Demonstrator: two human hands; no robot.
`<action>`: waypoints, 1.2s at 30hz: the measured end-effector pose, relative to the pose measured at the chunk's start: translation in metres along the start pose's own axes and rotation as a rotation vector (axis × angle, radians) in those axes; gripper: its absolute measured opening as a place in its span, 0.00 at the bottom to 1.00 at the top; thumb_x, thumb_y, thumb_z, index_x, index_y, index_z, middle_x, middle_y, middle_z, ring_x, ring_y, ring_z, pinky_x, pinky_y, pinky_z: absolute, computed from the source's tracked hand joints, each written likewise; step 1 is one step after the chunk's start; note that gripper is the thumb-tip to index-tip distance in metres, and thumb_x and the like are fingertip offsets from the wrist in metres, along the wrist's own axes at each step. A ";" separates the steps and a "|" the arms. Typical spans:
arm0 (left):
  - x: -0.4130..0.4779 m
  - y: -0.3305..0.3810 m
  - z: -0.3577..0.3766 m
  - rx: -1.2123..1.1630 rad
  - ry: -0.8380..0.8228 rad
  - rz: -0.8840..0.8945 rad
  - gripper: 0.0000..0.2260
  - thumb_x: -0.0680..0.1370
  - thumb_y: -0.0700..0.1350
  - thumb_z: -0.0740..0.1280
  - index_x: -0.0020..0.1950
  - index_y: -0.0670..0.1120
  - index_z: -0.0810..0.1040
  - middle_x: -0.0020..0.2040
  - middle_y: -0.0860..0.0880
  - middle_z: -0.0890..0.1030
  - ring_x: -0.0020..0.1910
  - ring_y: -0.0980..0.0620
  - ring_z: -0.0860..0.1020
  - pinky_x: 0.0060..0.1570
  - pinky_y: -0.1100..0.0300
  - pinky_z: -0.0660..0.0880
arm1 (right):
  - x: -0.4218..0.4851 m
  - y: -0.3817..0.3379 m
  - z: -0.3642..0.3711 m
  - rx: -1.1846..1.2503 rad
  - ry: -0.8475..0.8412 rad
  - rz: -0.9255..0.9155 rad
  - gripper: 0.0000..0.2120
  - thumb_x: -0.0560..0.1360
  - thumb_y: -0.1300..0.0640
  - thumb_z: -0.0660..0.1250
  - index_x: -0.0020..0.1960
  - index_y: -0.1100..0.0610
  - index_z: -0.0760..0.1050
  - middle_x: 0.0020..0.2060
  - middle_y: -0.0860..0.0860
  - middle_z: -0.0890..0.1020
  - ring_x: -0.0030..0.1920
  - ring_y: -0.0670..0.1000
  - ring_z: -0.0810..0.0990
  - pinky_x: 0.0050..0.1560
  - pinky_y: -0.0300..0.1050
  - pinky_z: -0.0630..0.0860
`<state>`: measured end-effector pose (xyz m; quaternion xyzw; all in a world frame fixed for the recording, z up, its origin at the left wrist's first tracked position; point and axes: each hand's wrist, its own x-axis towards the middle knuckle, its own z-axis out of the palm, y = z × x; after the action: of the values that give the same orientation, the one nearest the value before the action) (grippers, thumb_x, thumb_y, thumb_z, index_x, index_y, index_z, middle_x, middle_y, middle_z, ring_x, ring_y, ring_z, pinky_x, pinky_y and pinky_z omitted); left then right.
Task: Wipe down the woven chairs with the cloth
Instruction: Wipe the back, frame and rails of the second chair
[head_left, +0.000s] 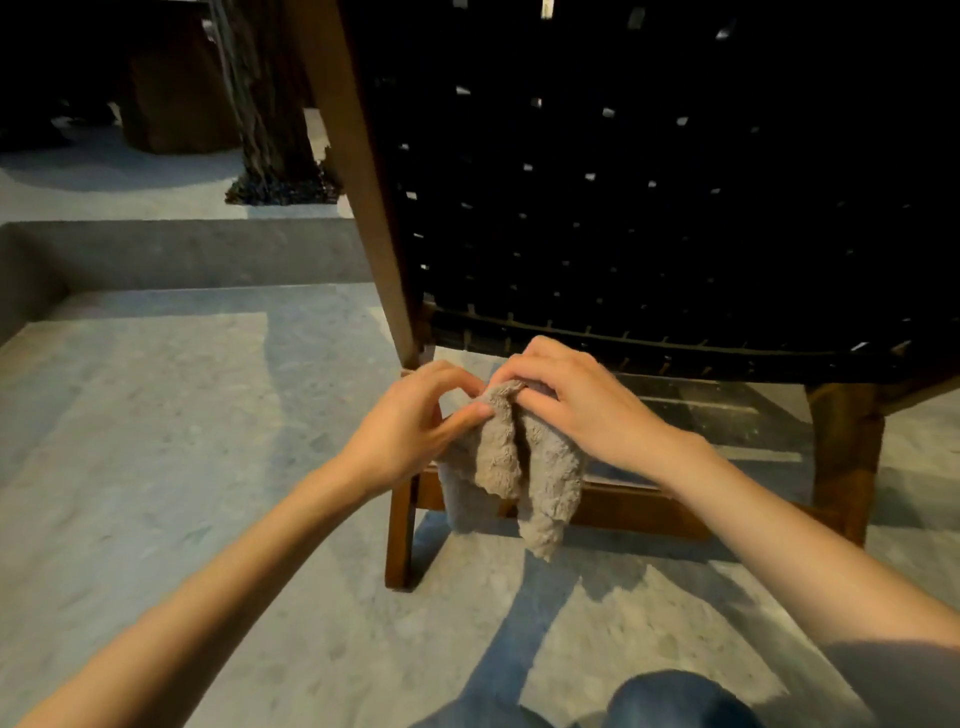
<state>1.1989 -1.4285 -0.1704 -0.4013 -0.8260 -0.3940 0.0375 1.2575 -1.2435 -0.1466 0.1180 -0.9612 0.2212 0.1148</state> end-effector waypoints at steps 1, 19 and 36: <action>0.001 -0.001 -0.010 0.002 0.028 0.018 0.07 0.76 0.52 0.65 0.50 0.51 0.77 0.42 0.60 0.72 0.38 0.68 0.72 0.34 0.74 0.68 | 0.003 -0.007 -0.003 -0.035 0.039 0.000 0.07 0.79 0.53 0.62 0.55 0.46 0.74 0.45 0.45 0.71 0.44 0.44 0.71 0.43 0.44 0.71; 0.051 0.059 -0.155 -0.309 0.823 0.148 0.04 0.81 0.42 0.62 0.51 0.51 0.72 0.49 0.54 0.76 0.50 0.59 0.76 0.46 0.68 0.73 | 0.059 -0.123 -0.077 0.246 0.837 0.042 0.04 0.78 0.53 0.66 0.52 0.48 0.77 0.31 0.39 0.80 0.33 0.38 0.81 0.33 0.33 0.78; 0.117 0.103 -0.180 -0.344 0.866 0.450 0.22 0.82 0.41 0.59 0.75 0.41 0.59 0.66 0.50 0.70 0.65 0.55 0.70 0.66 0.58 0.68 | 0.144 -0.174 -0.079 0.949 1.046 0.259 0.09 0.74 0.57 0.68 0.53 0.47 0.75 0.49 0.46 0.82 0.50 0.43 0.80 0.49 0.37 0.79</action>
<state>1.1456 -1.4390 0.0615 -0.3694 -0.5512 -0.6364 0.3934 1.1826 -1.3858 0.0312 -0.0814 -0.5869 0.6547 0.4694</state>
